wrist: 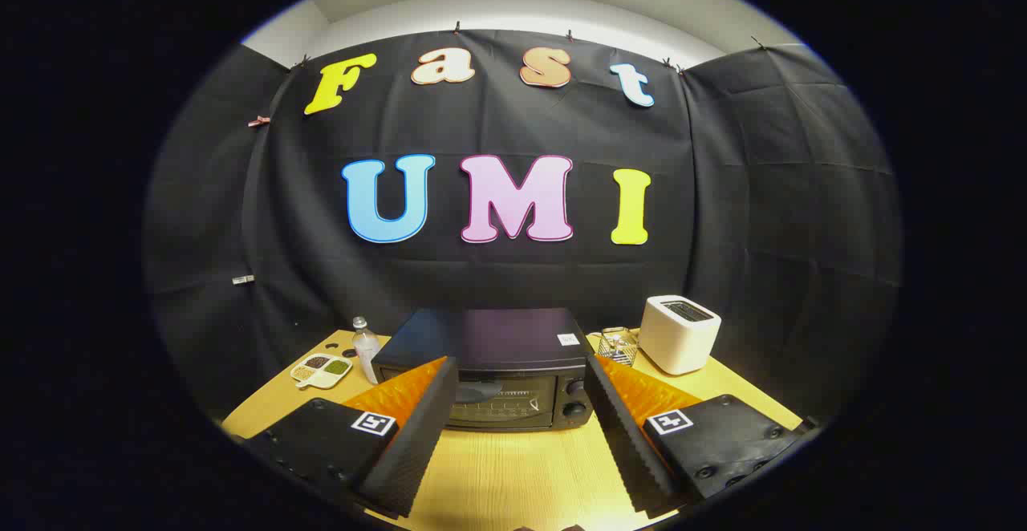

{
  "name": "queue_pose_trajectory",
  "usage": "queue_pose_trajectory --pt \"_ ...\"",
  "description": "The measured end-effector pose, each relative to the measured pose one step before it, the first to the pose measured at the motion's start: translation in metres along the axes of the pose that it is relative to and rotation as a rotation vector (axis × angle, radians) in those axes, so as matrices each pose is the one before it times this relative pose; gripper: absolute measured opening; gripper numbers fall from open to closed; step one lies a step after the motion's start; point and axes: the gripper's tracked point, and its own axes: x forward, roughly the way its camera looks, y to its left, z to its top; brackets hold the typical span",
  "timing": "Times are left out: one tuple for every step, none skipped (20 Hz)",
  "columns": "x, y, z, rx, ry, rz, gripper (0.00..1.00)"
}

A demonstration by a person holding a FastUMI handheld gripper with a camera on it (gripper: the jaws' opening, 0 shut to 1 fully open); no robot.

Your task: Open the toaster oven, put the food inside, and close the toaster oven door.

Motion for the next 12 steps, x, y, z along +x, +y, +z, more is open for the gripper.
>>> queue_pose_trajectory --pt "0.00179 0.00087 -0.00232 0.00054 0.00758 0.00045 0.97" --pt "0.00181 0.00021 -0.00161 0.00044 0.00538 -0.00062 0.97" --pt "0.00319 0.00151 0.00020 0.00185 0.00362 0.00123 0.97" --pt "0.00216 0.00180 -0.00066 -0.00049 0.00167 0.00081 0.97" --pt "0.00352 0.00130 -0.00033 -0.00508 0.00075 -0.00042 0.97" --pt "0.00351 0.00087 -0.00125 -0.00487 0.00297 -0.00218 0.97" --pt "0.00360 0.00215 -0.00078 -0.00158 0.00503 0.00157 0.97" --pt "0.00345 0.00293 -0.00106 0.00122 0.00499 0.00181 0.98" --pt "0.00391 0.00277 -0.00016 0.00314 0.00505 0.00043 0.97" --pt "0.00434 0.00259 -0.00117 0.00371 0.00846 0.00153 0.97" --pt "0.00454 0.00302 -0.00122 0.00201 0.00805 0.00219 0.97" --pt "0.00401 0.00269 -0.00096 -0.00096 0.00728 0.00056 0.98"
